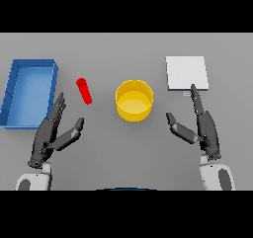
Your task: Pick up the red beaker and tilt it to pour out 1 green nut into yellow bowl. Pick up the yellow bowl and place it on the metallic measuring scale.
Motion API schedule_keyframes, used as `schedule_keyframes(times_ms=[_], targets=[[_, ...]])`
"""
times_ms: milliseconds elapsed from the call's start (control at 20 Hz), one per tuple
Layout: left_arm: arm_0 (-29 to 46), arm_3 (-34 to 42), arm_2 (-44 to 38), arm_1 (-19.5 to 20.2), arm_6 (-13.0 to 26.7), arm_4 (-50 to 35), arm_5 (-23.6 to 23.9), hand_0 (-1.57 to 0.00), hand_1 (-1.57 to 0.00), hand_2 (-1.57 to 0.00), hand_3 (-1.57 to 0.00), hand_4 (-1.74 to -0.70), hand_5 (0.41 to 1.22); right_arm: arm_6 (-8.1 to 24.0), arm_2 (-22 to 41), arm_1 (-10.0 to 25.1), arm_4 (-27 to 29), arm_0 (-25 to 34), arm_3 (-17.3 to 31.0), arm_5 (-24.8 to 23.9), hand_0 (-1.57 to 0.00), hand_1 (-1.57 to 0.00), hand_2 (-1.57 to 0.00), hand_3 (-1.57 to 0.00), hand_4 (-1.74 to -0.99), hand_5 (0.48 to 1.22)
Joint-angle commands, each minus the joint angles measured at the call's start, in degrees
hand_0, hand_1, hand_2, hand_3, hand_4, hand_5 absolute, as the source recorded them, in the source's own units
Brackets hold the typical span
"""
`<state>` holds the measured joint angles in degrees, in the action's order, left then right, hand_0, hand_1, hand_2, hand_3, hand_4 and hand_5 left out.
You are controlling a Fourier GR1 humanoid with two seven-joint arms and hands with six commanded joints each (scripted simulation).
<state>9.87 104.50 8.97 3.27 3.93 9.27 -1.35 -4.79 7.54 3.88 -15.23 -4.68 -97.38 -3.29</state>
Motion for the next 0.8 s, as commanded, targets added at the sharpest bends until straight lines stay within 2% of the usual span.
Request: schedule_keyframes(times_ms=[0, 100, 250, 300, 350, 400, 450, 550, 750], targets=[[-1.1, -1.0, -0.2, 0.1, 1.4, 0.1, -0.1, 0.0, 0.0, 0.0, 0.0, -1.14, 0.65, 0.2, -0.2, 0.1, 0.5, 0.1, 0.5, 0.3, 0.0, 0.0, 0.0, 0.0, -1.131, 0.607], [-3.3, -4.2, -0.5, -0.4, 2.0, 0.2, 0.0, 0.0, 0.0, 0.0, 0.0, -1.14, 0.648, -1.1, 0.0, -0.1, 1.2, 0.4, 0.9, 1.2, 0.0, 0.0, 0.0, 0.0, -1.163, 0.624], [-7.8, -9.9, -2.8, 0.1, 2.5, -0.8, -0.1, 0.0, 0.0, 0.0, 0.0, -1.16, 0.645, -0.8, -0.1, -0.6, 3.1, 0.1, -0.1, 2.3, 0.0, 0.0, 0.0, 0.0, -1.197, 0.627], [-8.8, -12.3, -3.2, -0.1, 1.1, -1.0, -0.2, 0.0, 0.0, 0.0, 0.0, -1.17, 0.648, -0.2, -0.6, -0.3, 3.7, 0.7, -0.1, 2.5, 0.0, 0.0, 0.0, 0.0, -1.209, 0.627], [-10.6, -14.5, -4.0, 0.1, 0.2, -1.3, -0.4, 0.0, 0.0, 0.0, 0.0, -1.18, 0.65, -1.0, -0.7, -0.1, 3.9, 0.4, 0.1, 2.7, 0.0, 0.0, 0.0, 0.0, -1.215, 0.628], [-13.3, -17.3, -4.4, 0.1, 1.0, -0.8, 0.0, 0.0, 0.0, 0.0, 0.0, -1.18, 0.648, -0.2, -0.9, 0.1, 4.1, 0.8, 0.0, 2.8, 0.0, 0.0, 0.0, 0.0, -1.219, 0.626], [-15.3, -19.9, -5.0, 0.2, -0.1, -0.7, 0.1, 0.0, 0.0, 0.0, 0.0, -1.18, 0.644, -0.4, -1.3, 0.4, 4.5, 0.5, 0.4, 3.1, 0.0, 0.0, 0.0, 0.0, -1.22, 0.626], [-17.9, -24.7, -5.6, 0.2, -2.1, -0.5, -0.2, 0.0, 0.0, 0.0, 0.0, -1.18, 0.637, -0.8, -0.6, -0.5, 4.3, -0.1, 0.3, 3.0, 0.0, 0.0, 0.0, 0.0, -1.229, 0.626], [-23.6, -30.2, -6.9, 0.2, -4.4, -0.7, -0.4, 0.0, 0.0, 0.0, 0.0, -1.2, 0.646, 0.0, -0.8, -0.2, 3.4, 0.9, 0.4, 2.4, 0.0, 0.0, 0.0, 0.0, -1.218, 0.626]])
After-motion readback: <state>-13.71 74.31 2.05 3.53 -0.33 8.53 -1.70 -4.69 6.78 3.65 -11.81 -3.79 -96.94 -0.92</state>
